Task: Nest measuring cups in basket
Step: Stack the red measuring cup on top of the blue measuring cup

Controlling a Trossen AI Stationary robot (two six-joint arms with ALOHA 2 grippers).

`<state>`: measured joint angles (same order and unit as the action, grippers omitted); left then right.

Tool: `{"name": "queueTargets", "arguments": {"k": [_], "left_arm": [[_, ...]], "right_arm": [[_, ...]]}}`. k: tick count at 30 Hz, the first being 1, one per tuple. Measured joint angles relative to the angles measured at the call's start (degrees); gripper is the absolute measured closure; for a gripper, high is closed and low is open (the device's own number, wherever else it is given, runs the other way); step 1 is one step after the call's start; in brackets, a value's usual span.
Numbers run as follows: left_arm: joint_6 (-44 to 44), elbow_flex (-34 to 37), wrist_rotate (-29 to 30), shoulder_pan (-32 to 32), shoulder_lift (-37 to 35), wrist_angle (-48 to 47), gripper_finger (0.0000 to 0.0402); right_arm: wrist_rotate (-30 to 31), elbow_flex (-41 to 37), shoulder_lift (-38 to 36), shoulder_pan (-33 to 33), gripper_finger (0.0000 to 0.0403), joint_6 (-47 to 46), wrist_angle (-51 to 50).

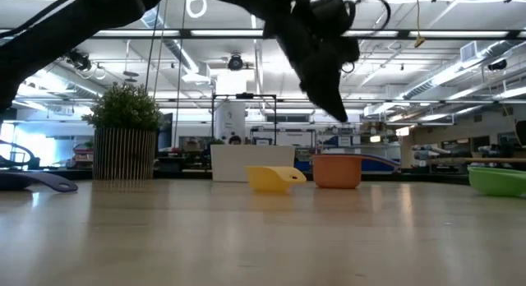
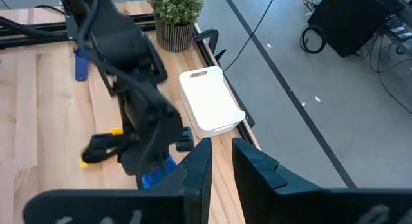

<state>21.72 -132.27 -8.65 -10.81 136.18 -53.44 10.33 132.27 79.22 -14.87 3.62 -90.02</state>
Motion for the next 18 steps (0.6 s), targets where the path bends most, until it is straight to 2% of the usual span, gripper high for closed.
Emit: {"name": "queueTargets", "arguments": {"k": [2, 4, 7, 11, 18], "left_arm": [[0.23, -2.94, 0.02, 0.0, -0.32, -2.44, 0.0295], [-0.04, -1.05, 0.25, 0.02, -2.82, -1.84, 0.0295], [-0.83, -0.78, 0.51, 0.04, -5.14, -3.86, 0.0294], [-4.92, -0.89, 0.66, 0.21, -6.94, -7.77, 0.0295], [-13.52, -0.89, -1.54, 1.68, -9.91, -10.85, 0.0298]], "right_arm": [[-0.11, 0.0, 0.0, 0.0, 0.0335, 0.02, 0.0], [-1.34, 0.0, -0.01, 0.0, 0.0335, 0.72, 0.01], [-6.34, 0.0, -0.11, 0.01, 0.0335, 2.39, 0.01], [-10.8, 0.0, -0.13, 0.13, 0.0335, 2.55, 0.0], [-14.16, -0.02, -0.56, 1.36, 0.0335, 5.1, 0.0]]}}
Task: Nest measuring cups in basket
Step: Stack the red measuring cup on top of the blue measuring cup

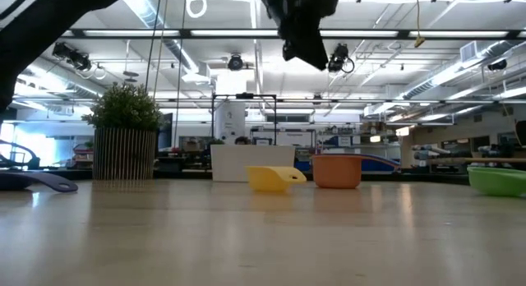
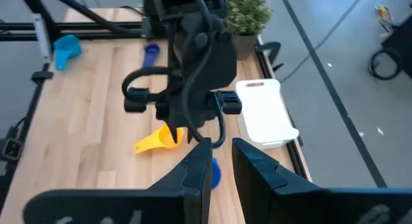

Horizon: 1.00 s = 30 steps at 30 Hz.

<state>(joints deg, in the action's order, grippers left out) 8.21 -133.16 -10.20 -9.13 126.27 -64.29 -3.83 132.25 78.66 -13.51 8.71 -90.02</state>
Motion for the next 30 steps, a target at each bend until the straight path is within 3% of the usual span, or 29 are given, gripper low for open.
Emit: {"name": "queueTargets", "arguments": {"k": [8, 12, 19, 30], "left_arm": [[-8.53, 0.04, -8.69, 2.49, -3.93, 0.02, 0.0299], [-11.03, 0.08, -10.25, 3.44, -6.07, -0.5, 0.0299], [-6.24, 0.11, -11.27, 4.71, -10.77, -3.32, 0.0299], [-3.32, 0.04, -10.35, 4.49, -19.08, -8.06, 0.0299]], "right_arm": [[-2.32, -3.0, -2.11, 3.2, 0.0338, -1.05, 0.19], [-2.39, -11.29, -4.73, 5.78, 0.0339, -3.12, 0.03], [-2.41, -25.9, -9.6, 11.08, 0.034, -9.54, 0.02], [-9.4, -47.02, -15.3, 22.76, 0.034, -31.09, 0.02]]}}
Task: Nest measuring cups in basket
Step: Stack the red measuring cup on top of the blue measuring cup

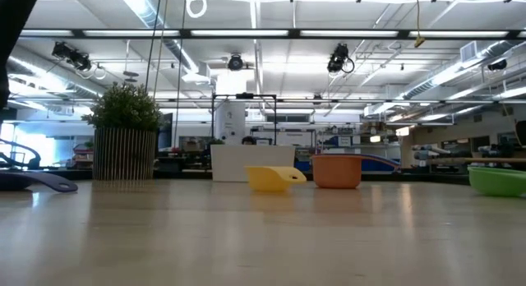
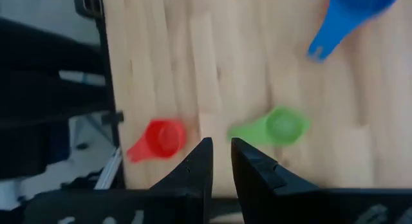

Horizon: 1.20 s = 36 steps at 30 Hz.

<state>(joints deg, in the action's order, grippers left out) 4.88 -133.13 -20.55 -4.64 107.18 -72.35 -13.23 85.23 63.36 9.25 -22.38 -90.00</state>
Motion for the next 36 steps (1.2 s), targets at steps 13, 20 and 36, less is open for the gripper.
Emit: {"name": "queueTargets", "arguments": {"k": [13, 20, 36], "left_arm": [[0.33, 0.01, 1.46, -0.04, -6.09, -0.95, 0.0299], [0.96, 0.01, 1.45, -0.02, -6.48, -1.84, 0.0299], [2.23, 0.03, 1.46, -0.06, -6.48, -5.14, 0.0299]], "right_arm": [[-5.26, -13.76, 0.44, 17.28, 0.0345, -25.22, 8.72], [-4.96, -20.92, 0.89, 22.52, 0.0345, -41.82, 19.35], [-4.48, -32.63, 9.46, 26.02, 0.0345, -49.92, 25.33]]}}
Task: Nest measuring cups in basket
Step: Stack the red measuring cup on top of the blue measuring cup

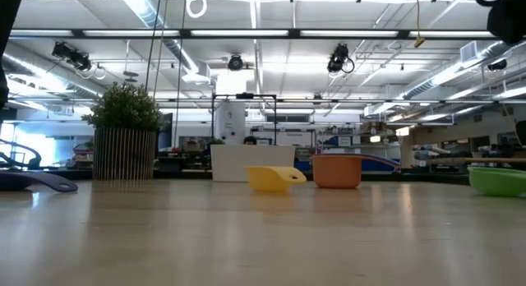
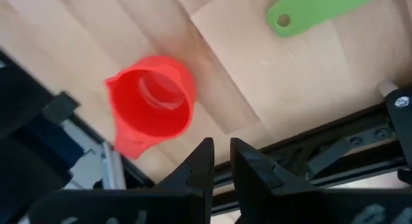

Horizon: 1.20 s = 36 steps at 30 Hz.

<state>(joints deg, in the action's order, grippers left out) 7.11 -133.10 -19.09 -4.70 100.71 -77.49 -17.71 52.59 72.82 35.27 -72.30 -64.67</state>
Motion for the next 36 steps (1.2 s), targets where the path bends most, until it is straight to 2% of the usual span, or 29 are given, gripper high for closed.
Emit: {"name": "queueTargets", "arguments": {"k": [11, 15, 17, 20, 22, 31, 36], "left_arm": [[-1.78, 0.0, 0.01, 0.01, 0.0, 0.09, 0.0299], [-1.92, -0.01, 0.02, 0.01, 0.0, 0.1, 0.0299], [-1.9, 0.0, 0.03, 0.01, 0.01, 0.11, 0.0299], [-1.9, -0.01, 0.99, 0.01, 0.02, 0.13, 0.0299], [-1.9, -0.02, 1.45, 0.01, 0.02, 0.15, 0.0299], [-1.46, 0.0, 1.5, 0.01, 0.02, 0.15, 0.0299], [-1.44, 0.0, 1.5, 0.04, 0.02, 0.15, 0.0299]], "right_arm": [[-0.44, -0.69, 6.45, 1.55, 0.0345, 1.45, 9.69], [-1.35, -0.69, 8.58, 2.51, 0.0346, 2.53, 9.97], [-2.76, -0.69, 9.15, 2.64, 0.0354, 3.79, 10.01], [-3.39, -0.69, 9.37, 2.64, 0.0389, 3.95, 10.03], [-3.44, -0.69, 9.23, 2.66, 0.0393, 4.3, 10.65], [-1.85, -0.67, 9.69, 2.66, 0.0312, 6.75, 11.15], [-0.75, -0.65, 10.43, 2.66, 0.0281, 7.99, 10.45]]}}
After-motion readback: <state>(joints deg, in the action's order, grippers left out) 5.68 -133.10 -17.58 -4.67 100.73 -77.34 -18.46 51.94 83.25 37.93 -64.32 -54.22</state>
